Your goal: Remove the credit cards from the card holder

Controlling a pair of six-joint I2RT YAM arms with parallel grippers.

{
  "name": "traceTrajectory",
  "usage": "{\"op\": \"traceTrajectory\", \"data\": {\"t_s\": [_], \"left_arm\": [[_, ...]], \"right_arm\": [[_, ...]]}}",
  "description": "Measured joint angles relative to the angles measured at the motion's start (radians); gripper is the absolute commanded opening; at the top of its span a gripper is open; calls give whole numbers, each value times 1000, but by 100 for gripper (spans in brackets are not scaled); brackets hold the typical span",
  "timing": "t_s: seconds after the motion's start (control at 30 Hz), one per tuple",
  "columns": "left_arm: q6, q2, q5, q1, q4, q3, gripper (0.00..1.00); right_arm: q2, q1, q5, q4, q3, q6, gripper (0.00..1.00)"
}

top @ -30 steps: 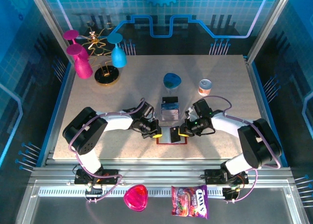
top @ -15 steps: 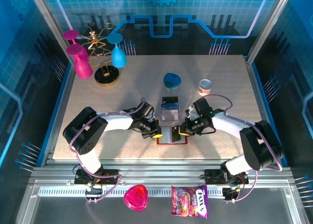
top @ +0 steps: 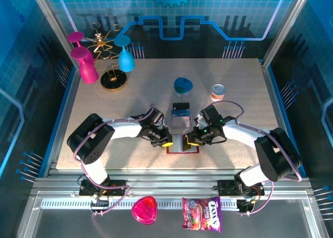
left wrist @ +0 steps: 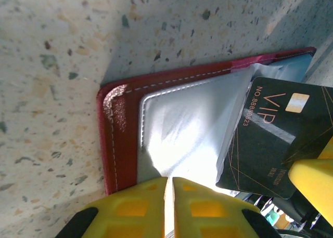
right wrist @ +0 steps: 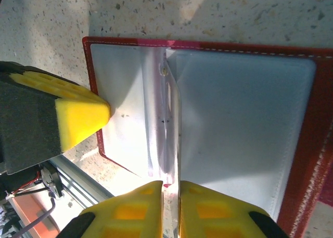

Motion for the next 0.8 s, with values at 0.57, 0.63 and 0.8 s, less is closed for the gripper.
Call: {"op": "traceTrajectory", "data": {"t_s": [0.57, 0.63, 0.8], "left_arm": [[1, -1, 0, 9, -13, 6, 11], [2, -2, 0, 13, -15, 6, 11], [4, -14, 0, 19, -27, 6, 11]], "right_arm": [[-13, 14, 32, -19, 25, 19, 8], [-13, 18, 34, -19, 26, 19, 7], [-35, 22, 49, -40, 28, 18, 5]]}}
